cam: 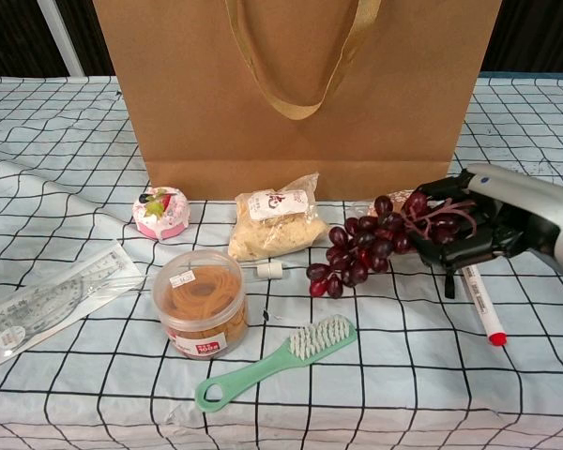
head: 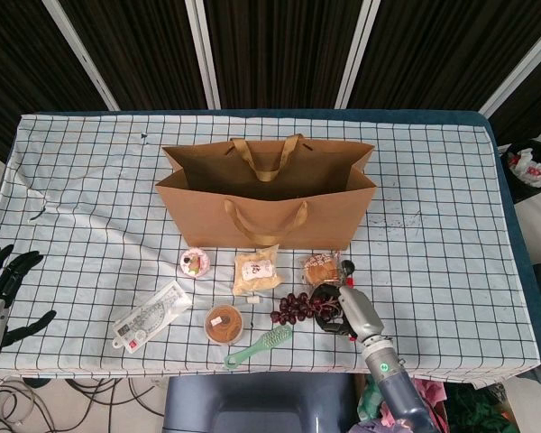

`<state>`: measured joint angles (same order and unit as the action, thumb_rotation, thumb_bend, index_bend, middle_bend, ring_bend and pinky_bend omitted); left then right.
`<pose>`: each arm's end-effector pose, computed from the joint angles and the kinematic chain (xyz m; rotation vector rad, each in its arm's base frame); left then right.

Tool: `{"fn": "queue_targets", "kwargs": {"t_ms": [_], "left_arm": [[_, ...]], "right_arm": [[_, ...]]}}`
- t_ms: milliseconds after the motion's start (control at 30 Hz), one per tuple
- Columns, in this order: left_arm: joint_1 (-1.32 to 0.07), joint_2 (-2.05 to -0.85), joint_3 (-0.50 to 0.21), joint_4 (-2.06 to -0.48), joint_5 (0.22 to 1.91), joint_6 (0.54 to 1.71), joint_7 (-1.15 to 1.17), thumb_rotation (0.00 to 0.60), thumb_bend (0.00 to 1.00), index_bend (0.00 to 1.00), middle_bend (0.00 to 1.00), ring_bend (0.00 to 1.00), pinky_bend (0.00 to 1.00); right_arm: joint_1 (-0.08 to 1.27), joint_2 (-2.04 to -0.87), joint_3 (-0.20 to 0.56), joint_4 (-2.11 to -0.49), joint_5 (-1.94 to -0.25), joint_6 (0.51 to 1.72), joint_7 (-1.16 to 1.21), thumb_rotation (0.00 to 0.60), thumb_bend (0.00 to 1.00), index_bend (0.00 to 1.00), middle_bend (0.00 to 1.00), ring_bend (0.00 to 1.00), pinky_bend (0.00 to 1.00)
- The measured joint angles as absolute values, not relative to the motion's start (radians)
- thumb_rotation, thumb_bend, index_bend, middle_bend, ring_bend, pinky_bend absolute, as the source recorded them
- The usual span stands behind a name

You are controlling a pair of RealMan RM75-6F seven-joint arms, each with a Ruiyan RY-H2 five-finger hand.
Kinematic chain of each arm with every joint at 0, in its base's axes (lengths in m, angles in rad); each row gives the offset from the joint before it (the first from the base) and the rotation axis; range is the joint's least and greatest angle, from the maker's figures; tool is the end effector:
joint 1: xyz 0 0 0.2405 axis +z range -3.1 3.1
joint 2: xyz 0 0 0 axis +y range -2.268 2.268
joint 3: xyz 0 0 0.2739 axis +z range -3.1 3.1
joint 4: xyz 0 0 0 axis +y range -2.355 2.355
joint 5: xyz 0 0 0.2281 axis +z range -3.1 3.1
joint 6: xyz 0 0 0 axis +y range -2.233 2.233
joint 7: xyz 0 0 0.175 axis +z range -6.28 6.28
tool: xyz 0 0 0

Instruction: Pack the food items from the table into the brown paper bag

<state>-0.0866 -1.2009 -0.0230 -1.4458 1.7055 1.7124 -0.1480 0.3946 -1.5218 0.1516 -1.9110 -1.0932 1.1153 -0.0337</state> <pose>-0.3136 0.2042 0.1532 -1.4364 -0.7325 -1.1961 -0.1633 -0.2685 -0.0344 1.3959 -1.7510 1.2137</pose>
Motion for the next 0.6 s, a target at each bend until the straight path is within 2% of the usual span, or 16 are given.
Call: {"fn": "queue_targets", "kwargs": {"t_ms": [300,600], "left_arm": [[-0.085,-1.201,-0.027,-1.444,1.7,1.714,-0.15,0.6,0.1,0.17,0.17,0.02,0.05],[-0.086,-1.206,-0.026,-1.445,1.702,1.712,-0.141,0.6,0.1,0.17,0.17,0.02,0.05]], "right_arm": [[0.343,-1.353,0.224,-1.99,-1.162,1.086,0.275,0.6,0.5,0.77,0.64,0.61,0.54],[0.283,-1.169,0.335,-2.099,-1.195,1.173,0.428,0.6,0.5,0.77,0.64,0.61,0.54]]}}
